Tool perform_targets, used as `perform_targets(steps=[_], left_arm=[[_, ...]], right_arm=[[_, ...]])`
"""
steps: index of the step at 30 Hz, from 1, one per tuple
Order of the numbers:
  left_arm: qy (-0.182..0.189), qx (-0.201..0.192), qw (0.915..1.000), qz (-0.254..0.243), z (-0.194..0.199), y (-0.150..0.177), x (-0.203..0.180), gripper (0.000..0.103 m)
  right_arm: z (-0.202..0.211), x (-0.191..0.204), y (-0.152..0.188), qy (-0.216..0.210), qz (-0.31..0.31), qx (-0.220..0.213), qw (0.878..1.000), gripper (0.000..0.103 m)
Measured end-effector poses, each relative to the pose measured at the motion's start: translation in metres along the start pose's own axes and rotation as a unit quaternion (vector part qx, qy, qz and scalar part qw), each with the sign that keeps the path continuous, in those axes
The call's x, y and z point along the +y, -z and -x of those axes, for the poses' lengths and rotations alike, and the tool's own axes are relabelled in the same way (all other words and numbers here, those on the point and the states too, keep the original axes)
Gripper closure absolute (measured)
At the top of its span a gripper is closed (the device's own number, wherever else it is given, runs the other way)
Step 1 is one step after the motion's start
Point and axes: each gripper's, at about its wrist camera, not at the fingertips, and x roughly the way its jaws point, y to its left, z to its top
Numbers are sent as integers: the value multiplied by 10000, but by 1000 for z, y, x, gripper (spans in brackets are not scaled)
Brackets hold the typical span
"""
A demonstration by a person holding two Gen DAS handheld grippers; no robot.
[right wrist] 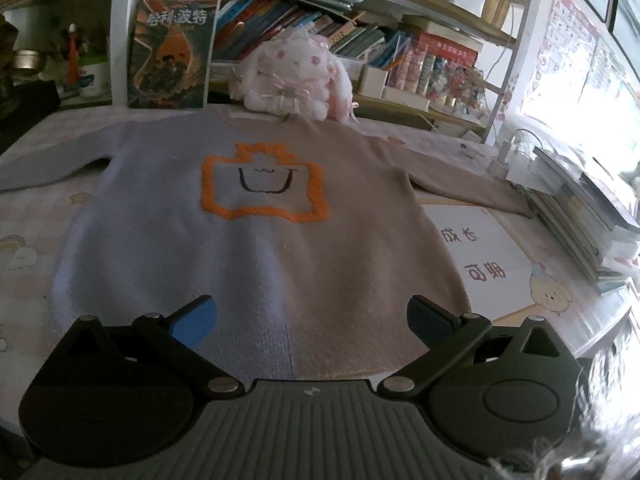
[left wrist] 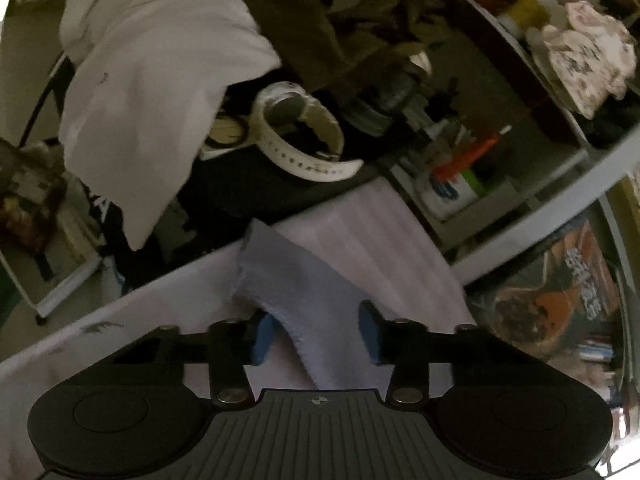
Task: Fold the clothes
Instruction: 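Grasp the lavender sleeve cuff with the left gripper and lift it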
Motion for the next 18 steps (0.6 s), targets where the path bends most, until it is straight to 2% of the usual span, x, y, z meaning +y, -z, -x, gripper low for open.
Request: perform_targets(steps=[5,14,18], left_arm=[[-208,15,9997,86,-3,-4,7,97],[-327,-28,9985,-438,-1,-4,-7,100],[-100,-209,9958,-888,13,3,-32,100]], right_arm=[[-2,-4,0,18,-54,39,10000,1],[-7,-12,0,-134,-25,24,9999,1],[-14,-24,-3,-236,-70,-13,9997,1]])
